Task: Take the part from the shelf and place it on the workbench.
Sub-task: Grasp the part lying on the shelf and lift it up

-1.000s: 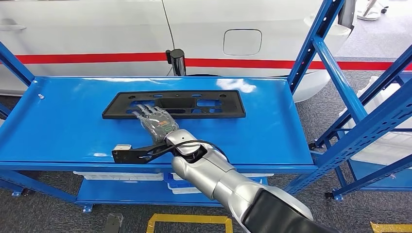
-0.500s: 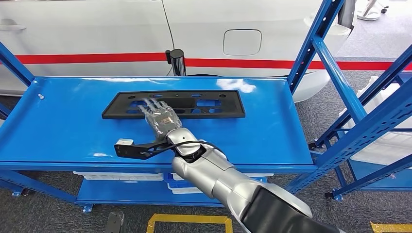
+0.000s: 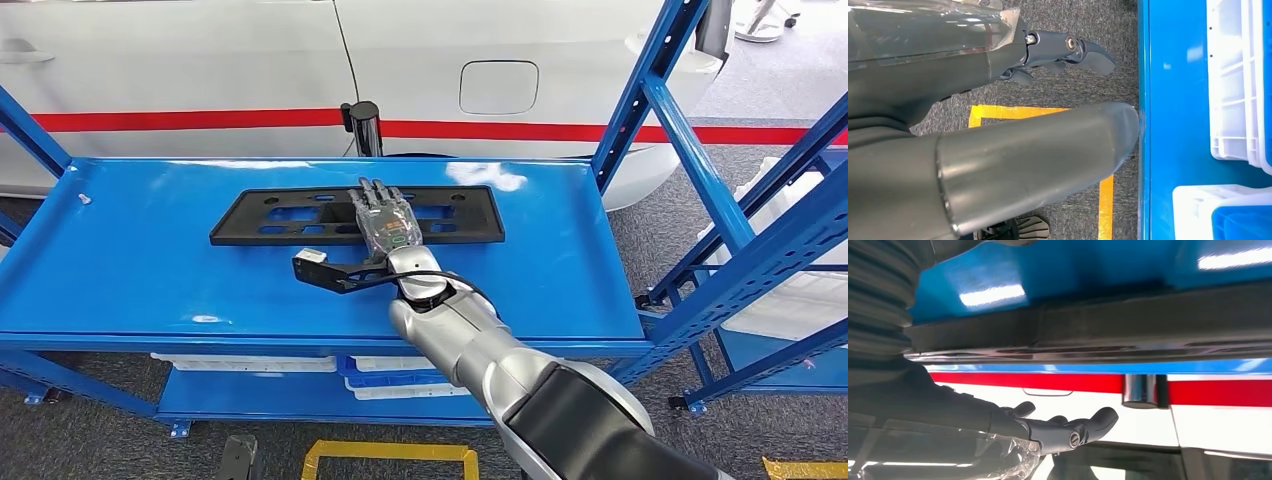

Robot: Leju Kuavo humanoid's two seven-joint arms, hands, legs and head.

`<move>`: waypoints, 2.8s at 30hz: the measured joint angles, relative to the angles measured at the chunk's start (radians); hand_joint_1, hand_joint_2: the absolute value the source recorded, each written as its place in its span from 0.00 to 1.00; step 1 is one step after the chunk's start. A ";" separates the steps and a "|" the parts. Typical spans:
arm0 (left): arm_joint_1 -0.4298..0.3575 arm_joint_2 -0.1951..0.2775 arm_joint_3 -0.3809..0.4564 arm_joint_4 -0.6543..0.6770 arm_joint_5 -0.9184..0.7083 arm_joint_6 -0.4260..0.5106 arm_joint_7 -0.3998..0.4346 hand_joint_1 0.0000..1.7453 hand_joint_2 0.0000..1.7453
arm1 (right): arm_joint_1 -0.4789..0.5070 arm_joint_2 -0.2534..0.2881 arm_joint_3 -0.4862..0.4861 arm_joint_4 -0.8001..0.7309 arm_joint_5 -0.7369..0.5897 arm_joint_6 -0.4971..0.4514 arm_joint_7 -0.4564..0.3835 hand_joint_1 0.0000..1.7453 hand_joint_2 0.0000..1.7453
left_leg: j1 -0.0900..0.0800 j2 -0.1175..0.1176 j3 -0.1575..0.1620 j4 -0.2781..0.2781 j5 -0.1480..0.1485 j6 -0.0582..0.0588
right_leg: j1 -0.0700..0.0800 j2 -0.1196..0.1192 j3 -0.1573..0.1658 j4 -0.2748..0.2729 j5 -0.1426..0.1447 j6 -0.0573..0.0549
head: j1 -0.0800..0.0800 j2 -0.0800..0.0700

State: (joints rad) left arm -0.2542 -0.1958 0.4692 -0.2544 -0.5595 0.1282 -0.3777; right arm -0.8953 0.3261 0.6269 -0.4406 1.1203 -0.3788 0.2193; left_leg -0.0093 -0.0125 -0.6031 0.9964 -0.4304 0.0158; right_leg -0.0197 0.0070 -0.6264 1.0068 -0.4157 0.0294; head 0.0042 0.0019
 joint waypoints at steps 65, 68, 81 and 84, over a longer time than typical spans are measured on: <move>0.016 -0.004 0.083 0.000 -0.025 -0.007 -0.069 0.00 1.00 | 0.224 -0.021 -0.159 -0.709 0.127 0.018 -0.242 1.00 1.00 | 0.000 -0.001 -0.001 0.000 0.000 0.000 | 0.000 -0.001 -0.001 -0.001 0.000 0.000 | 0.000 0.000; 0.017 -0.002 0.082 0.000 -0.039 -0.049 -0.112 0.00 1.00 | 0.247 -0.078 -0.201 -0.922 0.057 0.054 -0.260 1.00 1.00 | 0.000 -0.003 -0.002 0.000 0.000 0.001 | 0.000 -0.002 0.000 -0.002 0.000 0.000 | 0.000 0.000; 0.002 -0.006 0.082 0.000 0.006 -0.121 -0.179 0.00 1.00 | 0.243 -0.331 -0.243 -1.340 -0.198 0.044 -0.308 1.00 1.00 | -0.002 -0.002 -0.001 0.000 -0.002 0.004 | -0.001 -0.001 0.001 -0.003 0.000 0.001 | 0.000 0.000; 0.002 -0.005 0.099 0.000 0.060 -0.169 -0.153 0.00 1.00 | 0.242 -0.353 -0.241 -1.340 -0.280 0.035 -0.320 1.00 1.00 | -0.002 -0.002 -0.001 0.000 -0.002 0.004 | -0.001 -0.001 0.001 -0.003 0.000 0.001 | 0.000 0.000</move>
State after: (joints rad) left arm -0.2518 -0.2008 0.5682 -0.2548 -0.4992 -0.0413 -0.5309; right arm -0.6535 -0.0268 0.3858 -1.7810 0.8408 -0.3439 -0.1006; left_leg -0.0108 -0.0141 -0.6038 0.9968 -0.4325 0.0202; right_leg -0.0211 0.0063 -0.6252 1.0037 -0.4154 0.0302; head 0.0046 0.0019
